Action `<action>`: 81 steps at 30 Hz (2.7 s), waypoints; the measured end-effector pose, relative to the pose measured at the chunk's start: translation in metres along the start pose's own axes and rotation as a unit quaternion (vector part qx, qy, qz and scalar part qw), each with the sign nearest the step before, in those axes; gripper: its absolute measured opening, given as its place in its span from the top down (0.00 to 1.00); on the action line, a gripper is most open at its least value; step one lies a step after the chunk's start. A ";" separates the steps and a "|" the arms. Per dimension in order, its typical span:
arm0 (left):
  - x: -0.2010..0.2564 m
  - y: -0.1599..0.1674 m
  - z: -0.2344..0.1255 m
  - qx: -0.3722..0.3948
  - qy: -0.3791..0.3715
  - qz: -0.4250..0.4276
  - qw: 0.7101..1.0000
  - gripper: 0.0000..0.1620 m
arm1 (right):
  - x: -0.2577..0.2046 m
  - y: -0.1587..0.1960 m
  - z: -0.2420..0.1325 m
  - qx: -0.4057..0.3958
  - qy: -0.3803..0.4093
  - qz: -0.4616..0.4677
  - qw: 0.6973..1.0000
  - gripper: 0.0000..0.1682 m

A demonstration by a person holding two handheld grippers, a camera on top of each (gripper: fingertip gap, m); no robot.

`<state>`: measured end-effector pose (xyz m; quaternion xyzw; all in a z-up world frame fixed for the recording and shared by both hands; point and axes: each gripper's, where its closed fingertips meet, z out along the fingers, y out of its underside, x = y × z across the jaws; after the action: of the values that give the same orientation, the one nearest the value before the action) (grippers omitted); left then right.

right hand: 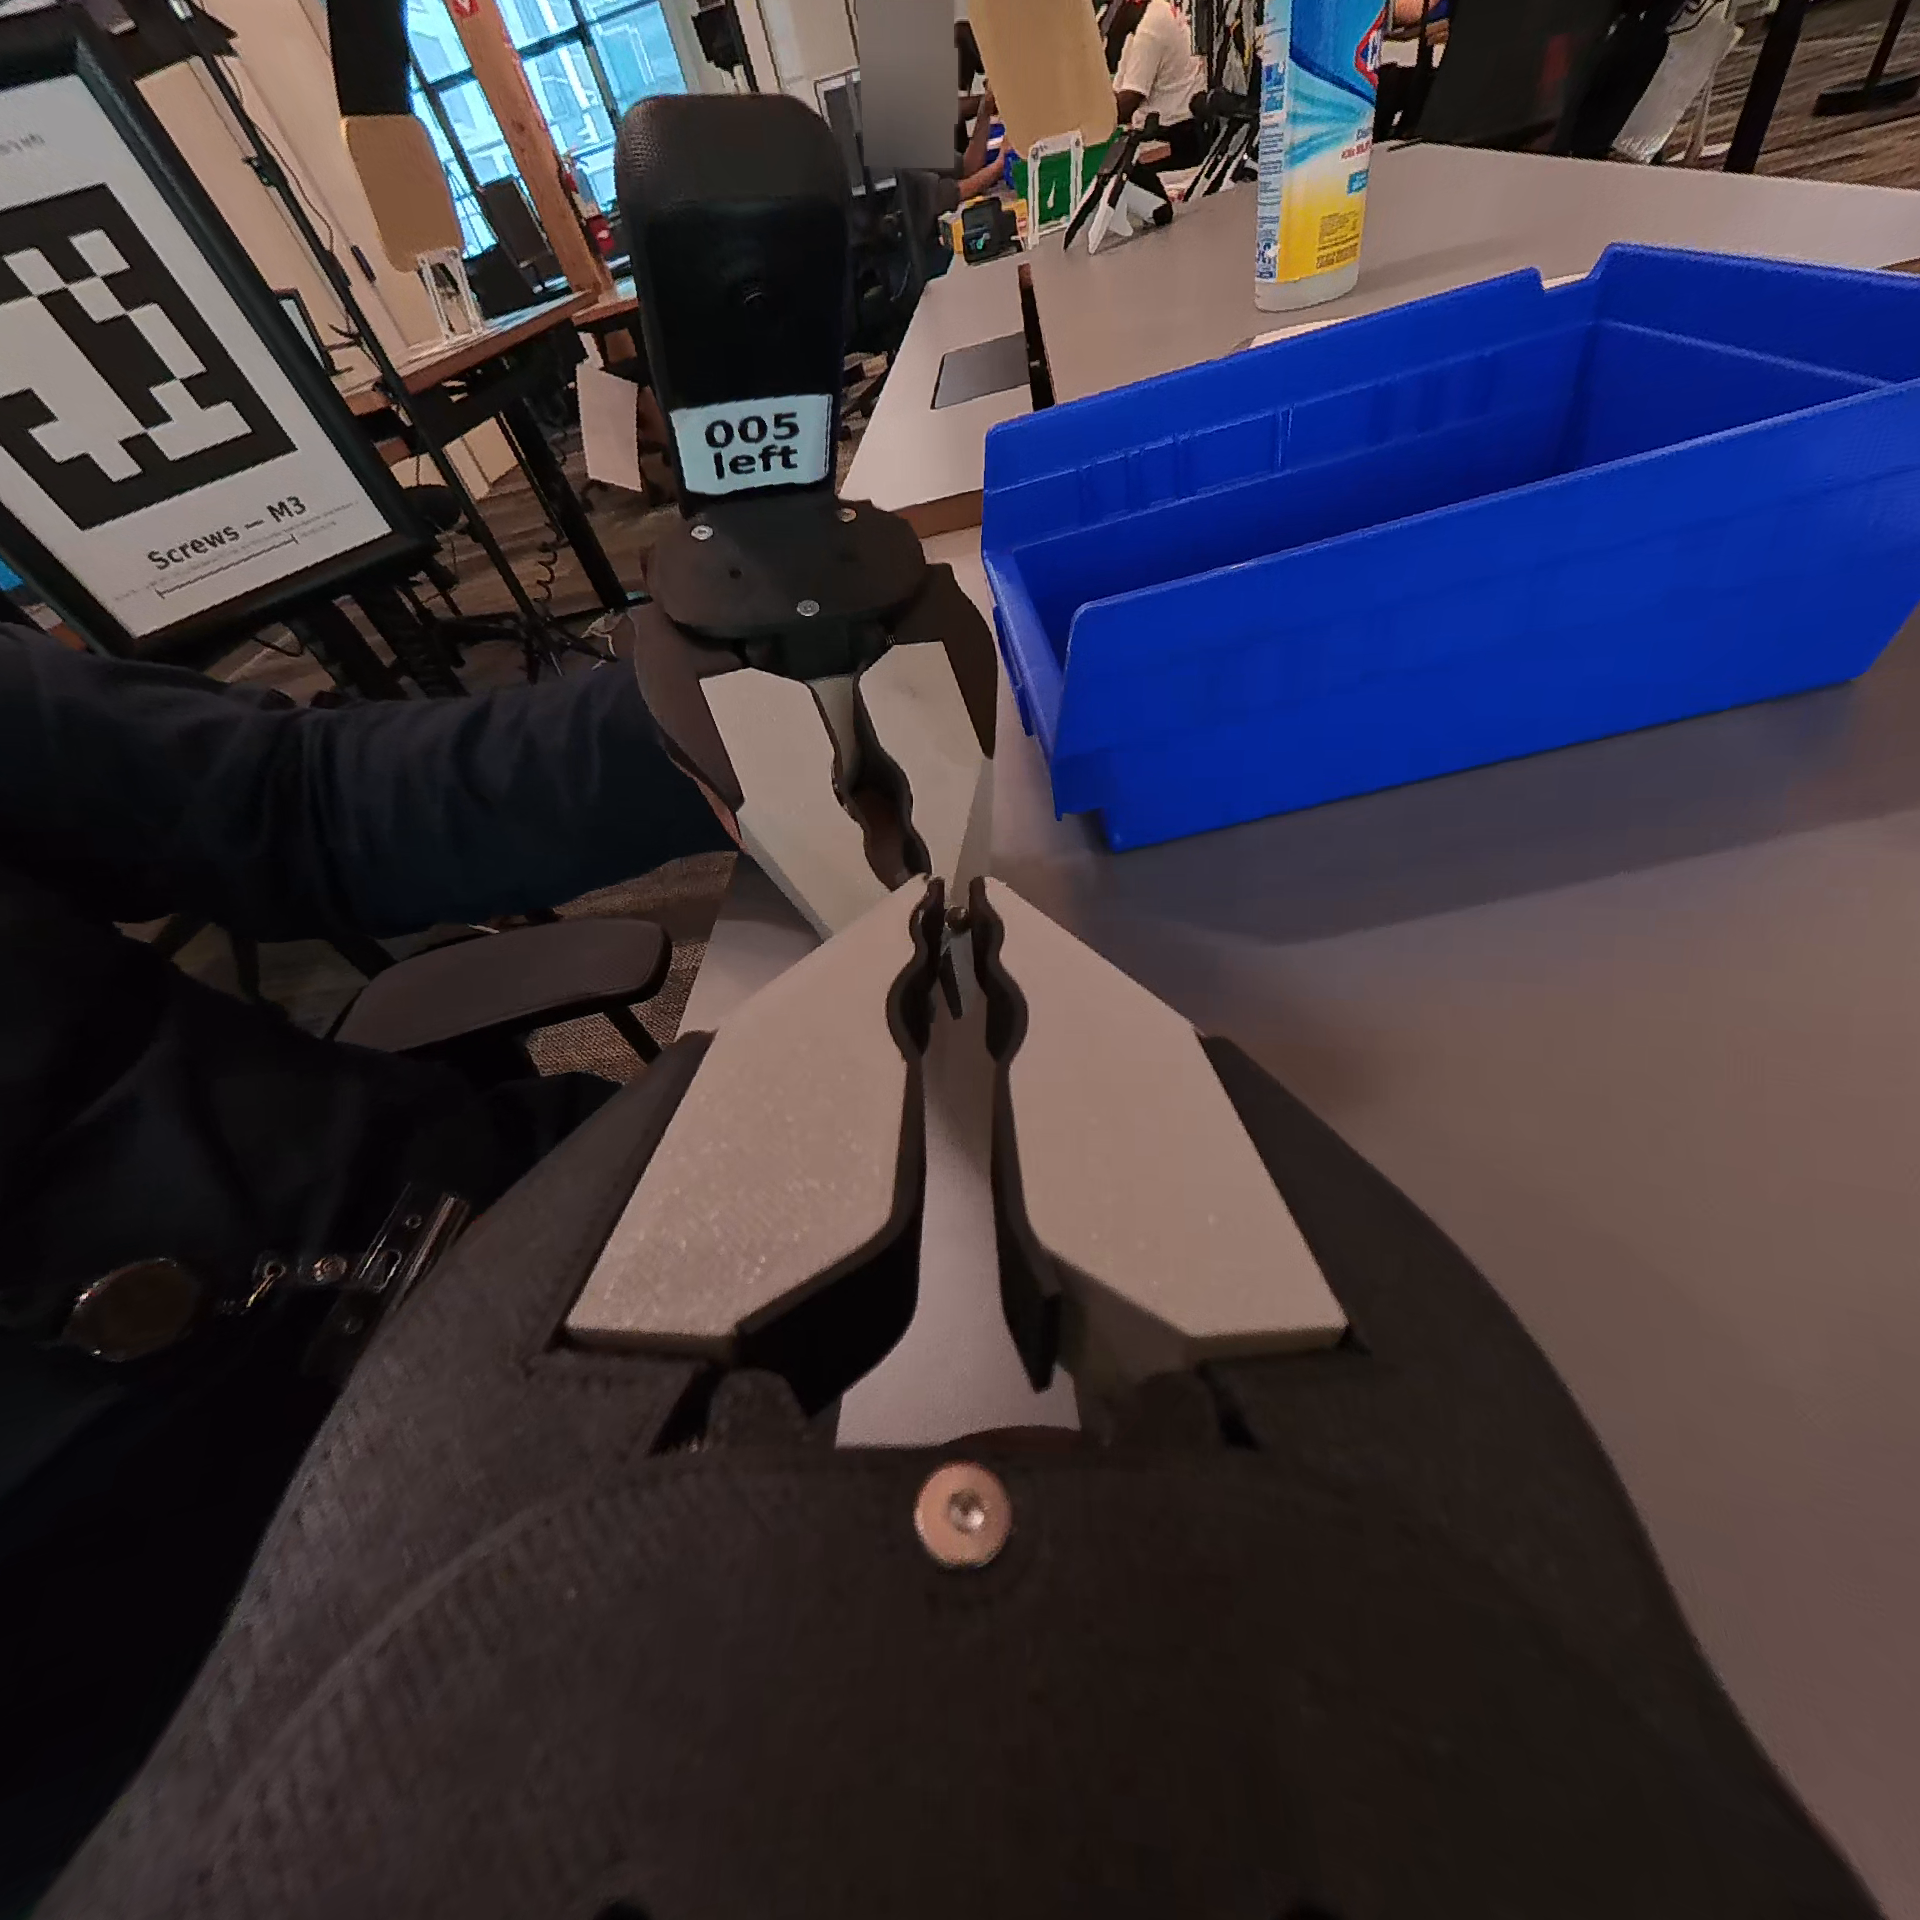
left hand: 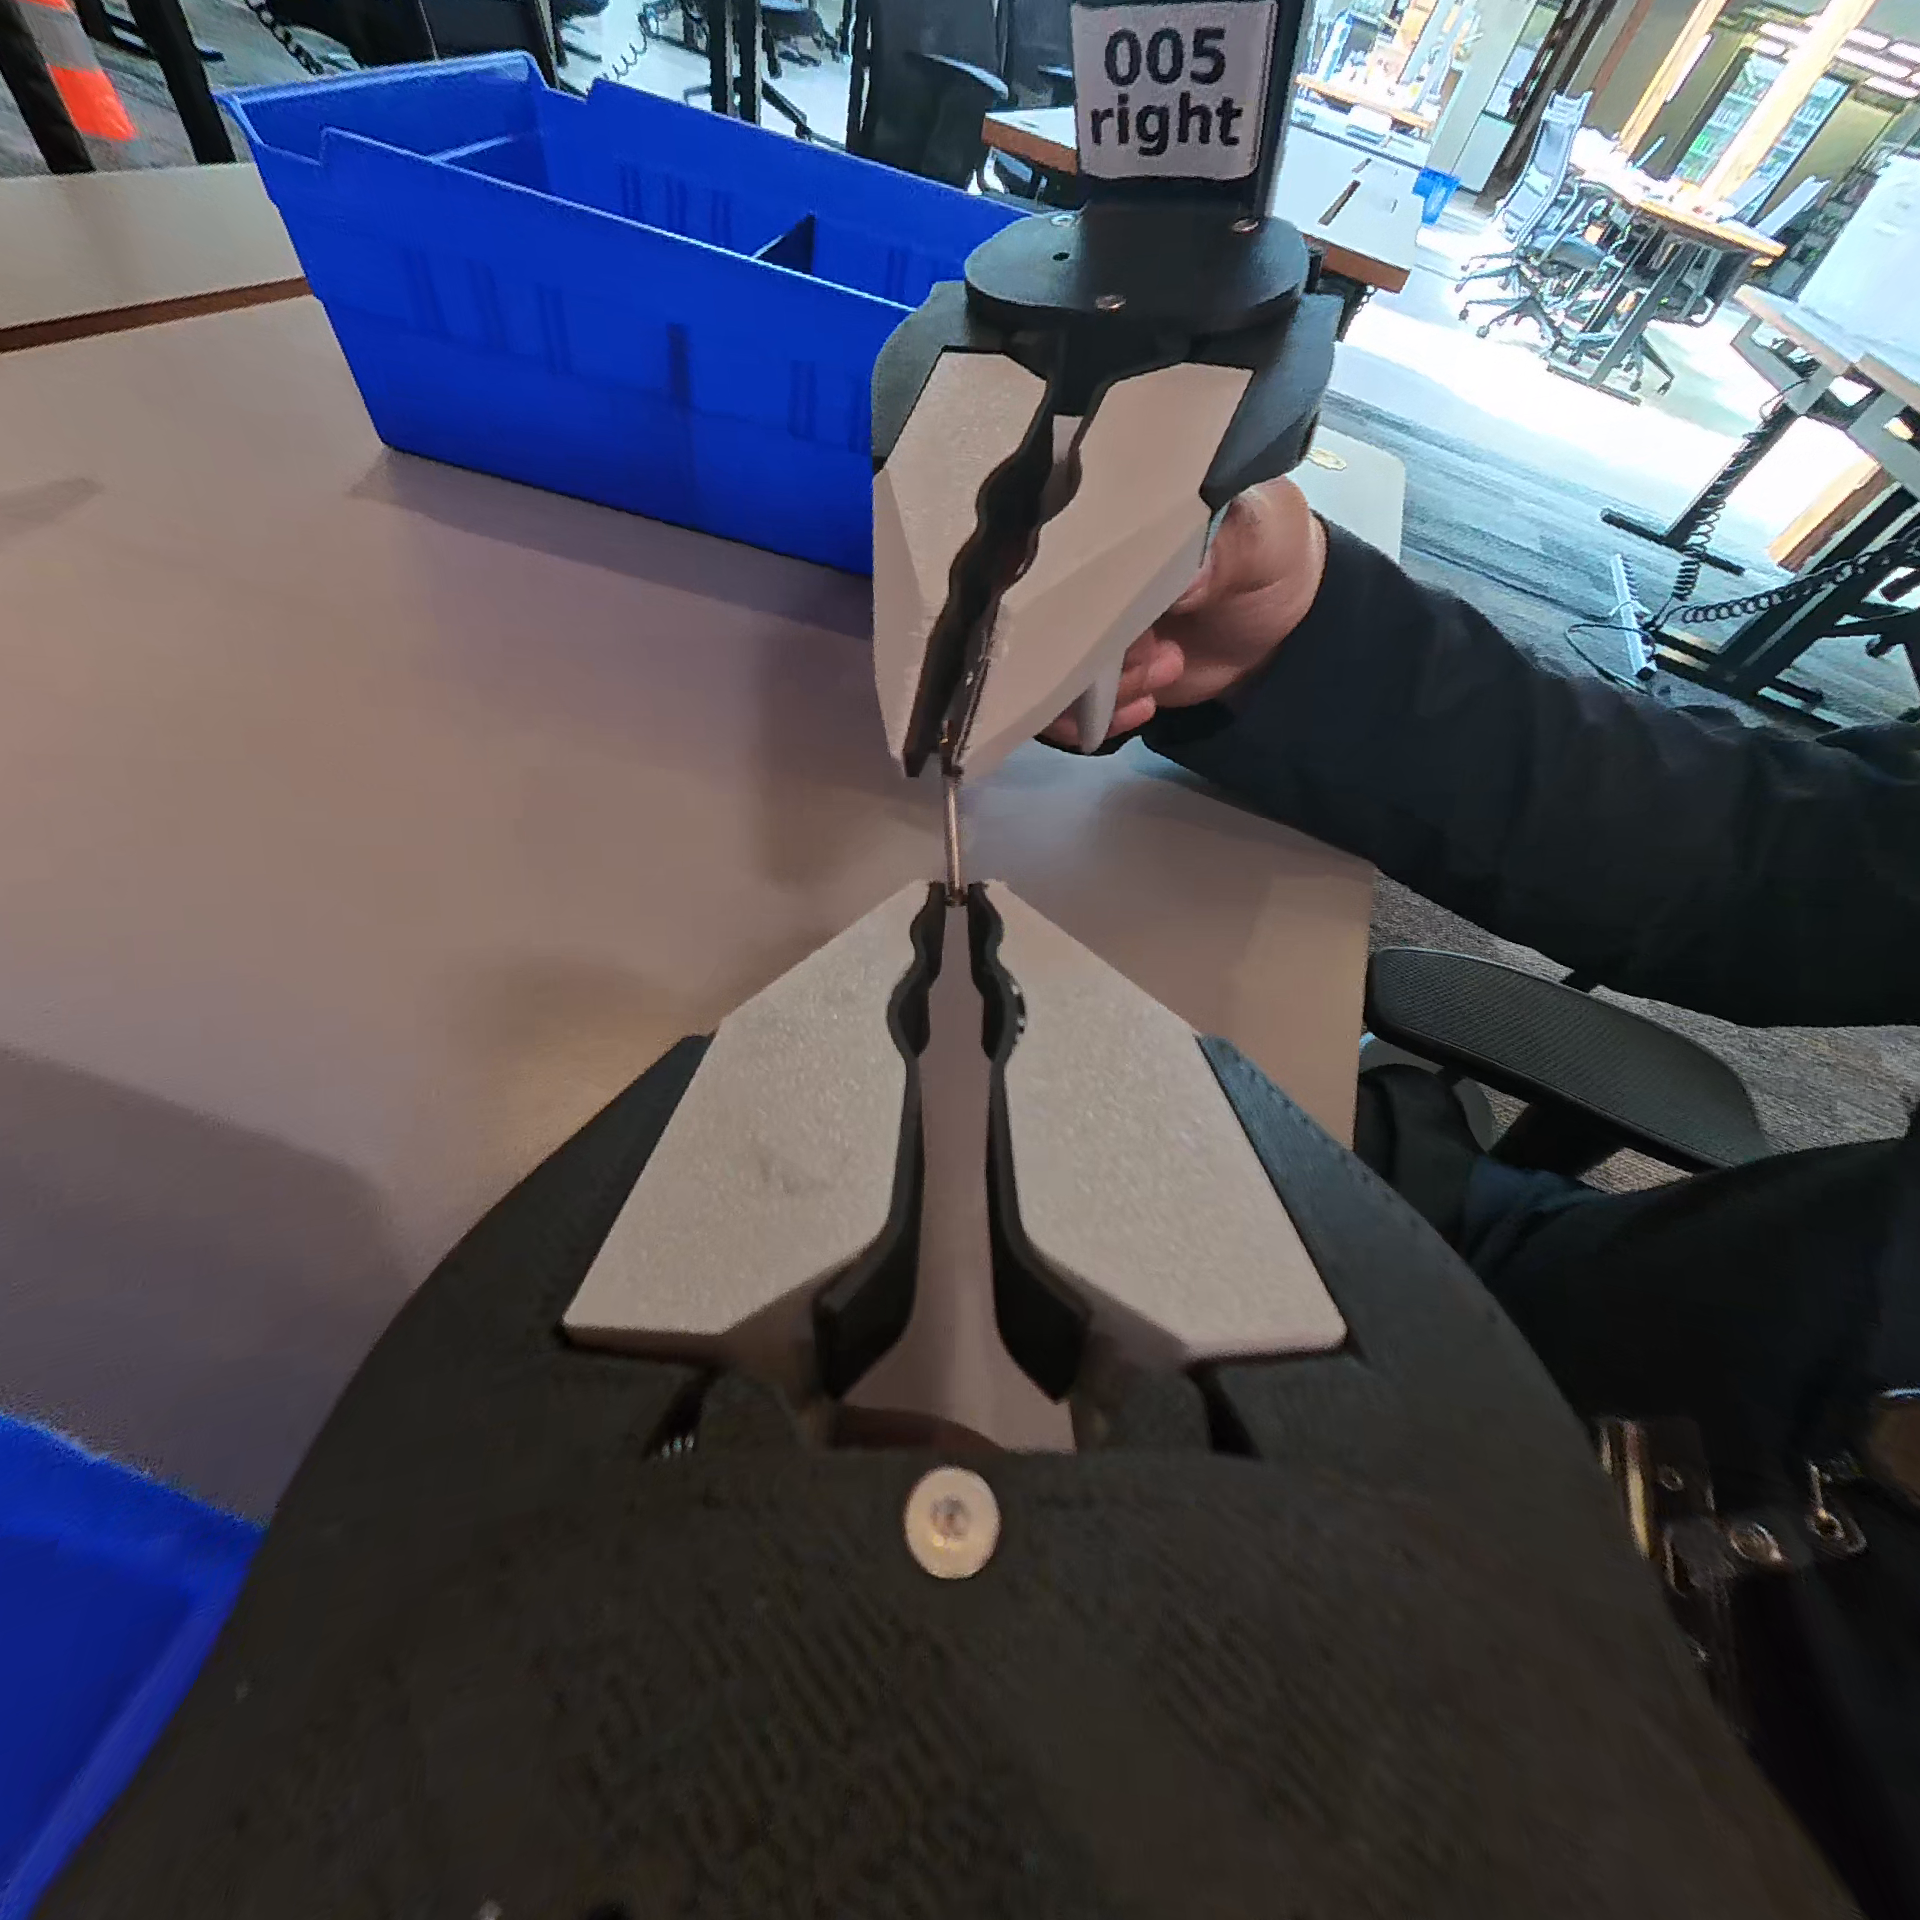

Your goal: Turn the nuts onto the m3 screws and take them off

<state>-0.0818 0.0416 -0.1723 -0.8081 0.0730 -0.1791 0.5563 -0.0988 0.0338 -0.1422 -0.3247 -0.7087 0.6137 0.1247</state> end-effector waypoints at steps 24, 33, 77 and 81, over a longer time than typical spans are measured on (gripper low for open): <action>0.000 -0.006 0.004 0.042 0.006 -0.037 0.998 1.00 | 0.001 0.004 0.004 -0.011 0.006 -0.001 1.000 0.99; -0.011 -0.007 0.016 0.024 -0.009 -0.083 0.996 1.00 | 0.018 0.006 -0.001 -0.009 0.033 0.038 0.999 0.99; -0.071 -0.025 0.011 0.070 -0.097 -0.001 0.993 1.00 | 0.075 -0.015 -0.041 0.100 0.174 0.075 0.977 0.85; -0.076 -0.024 -0.003 0.080 -0.110 -0.009 0.991 1.00 | 0.078 -0.015 -0.043 0.106 0.179 0.080 0.975 0.85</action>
<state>-0.1553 0.0726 -0.1648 -0.7764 -0.0103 -0.0992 0.6223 -0.1374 0.1152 -0.1357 -0.4698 -0.5772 0.6255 0.2341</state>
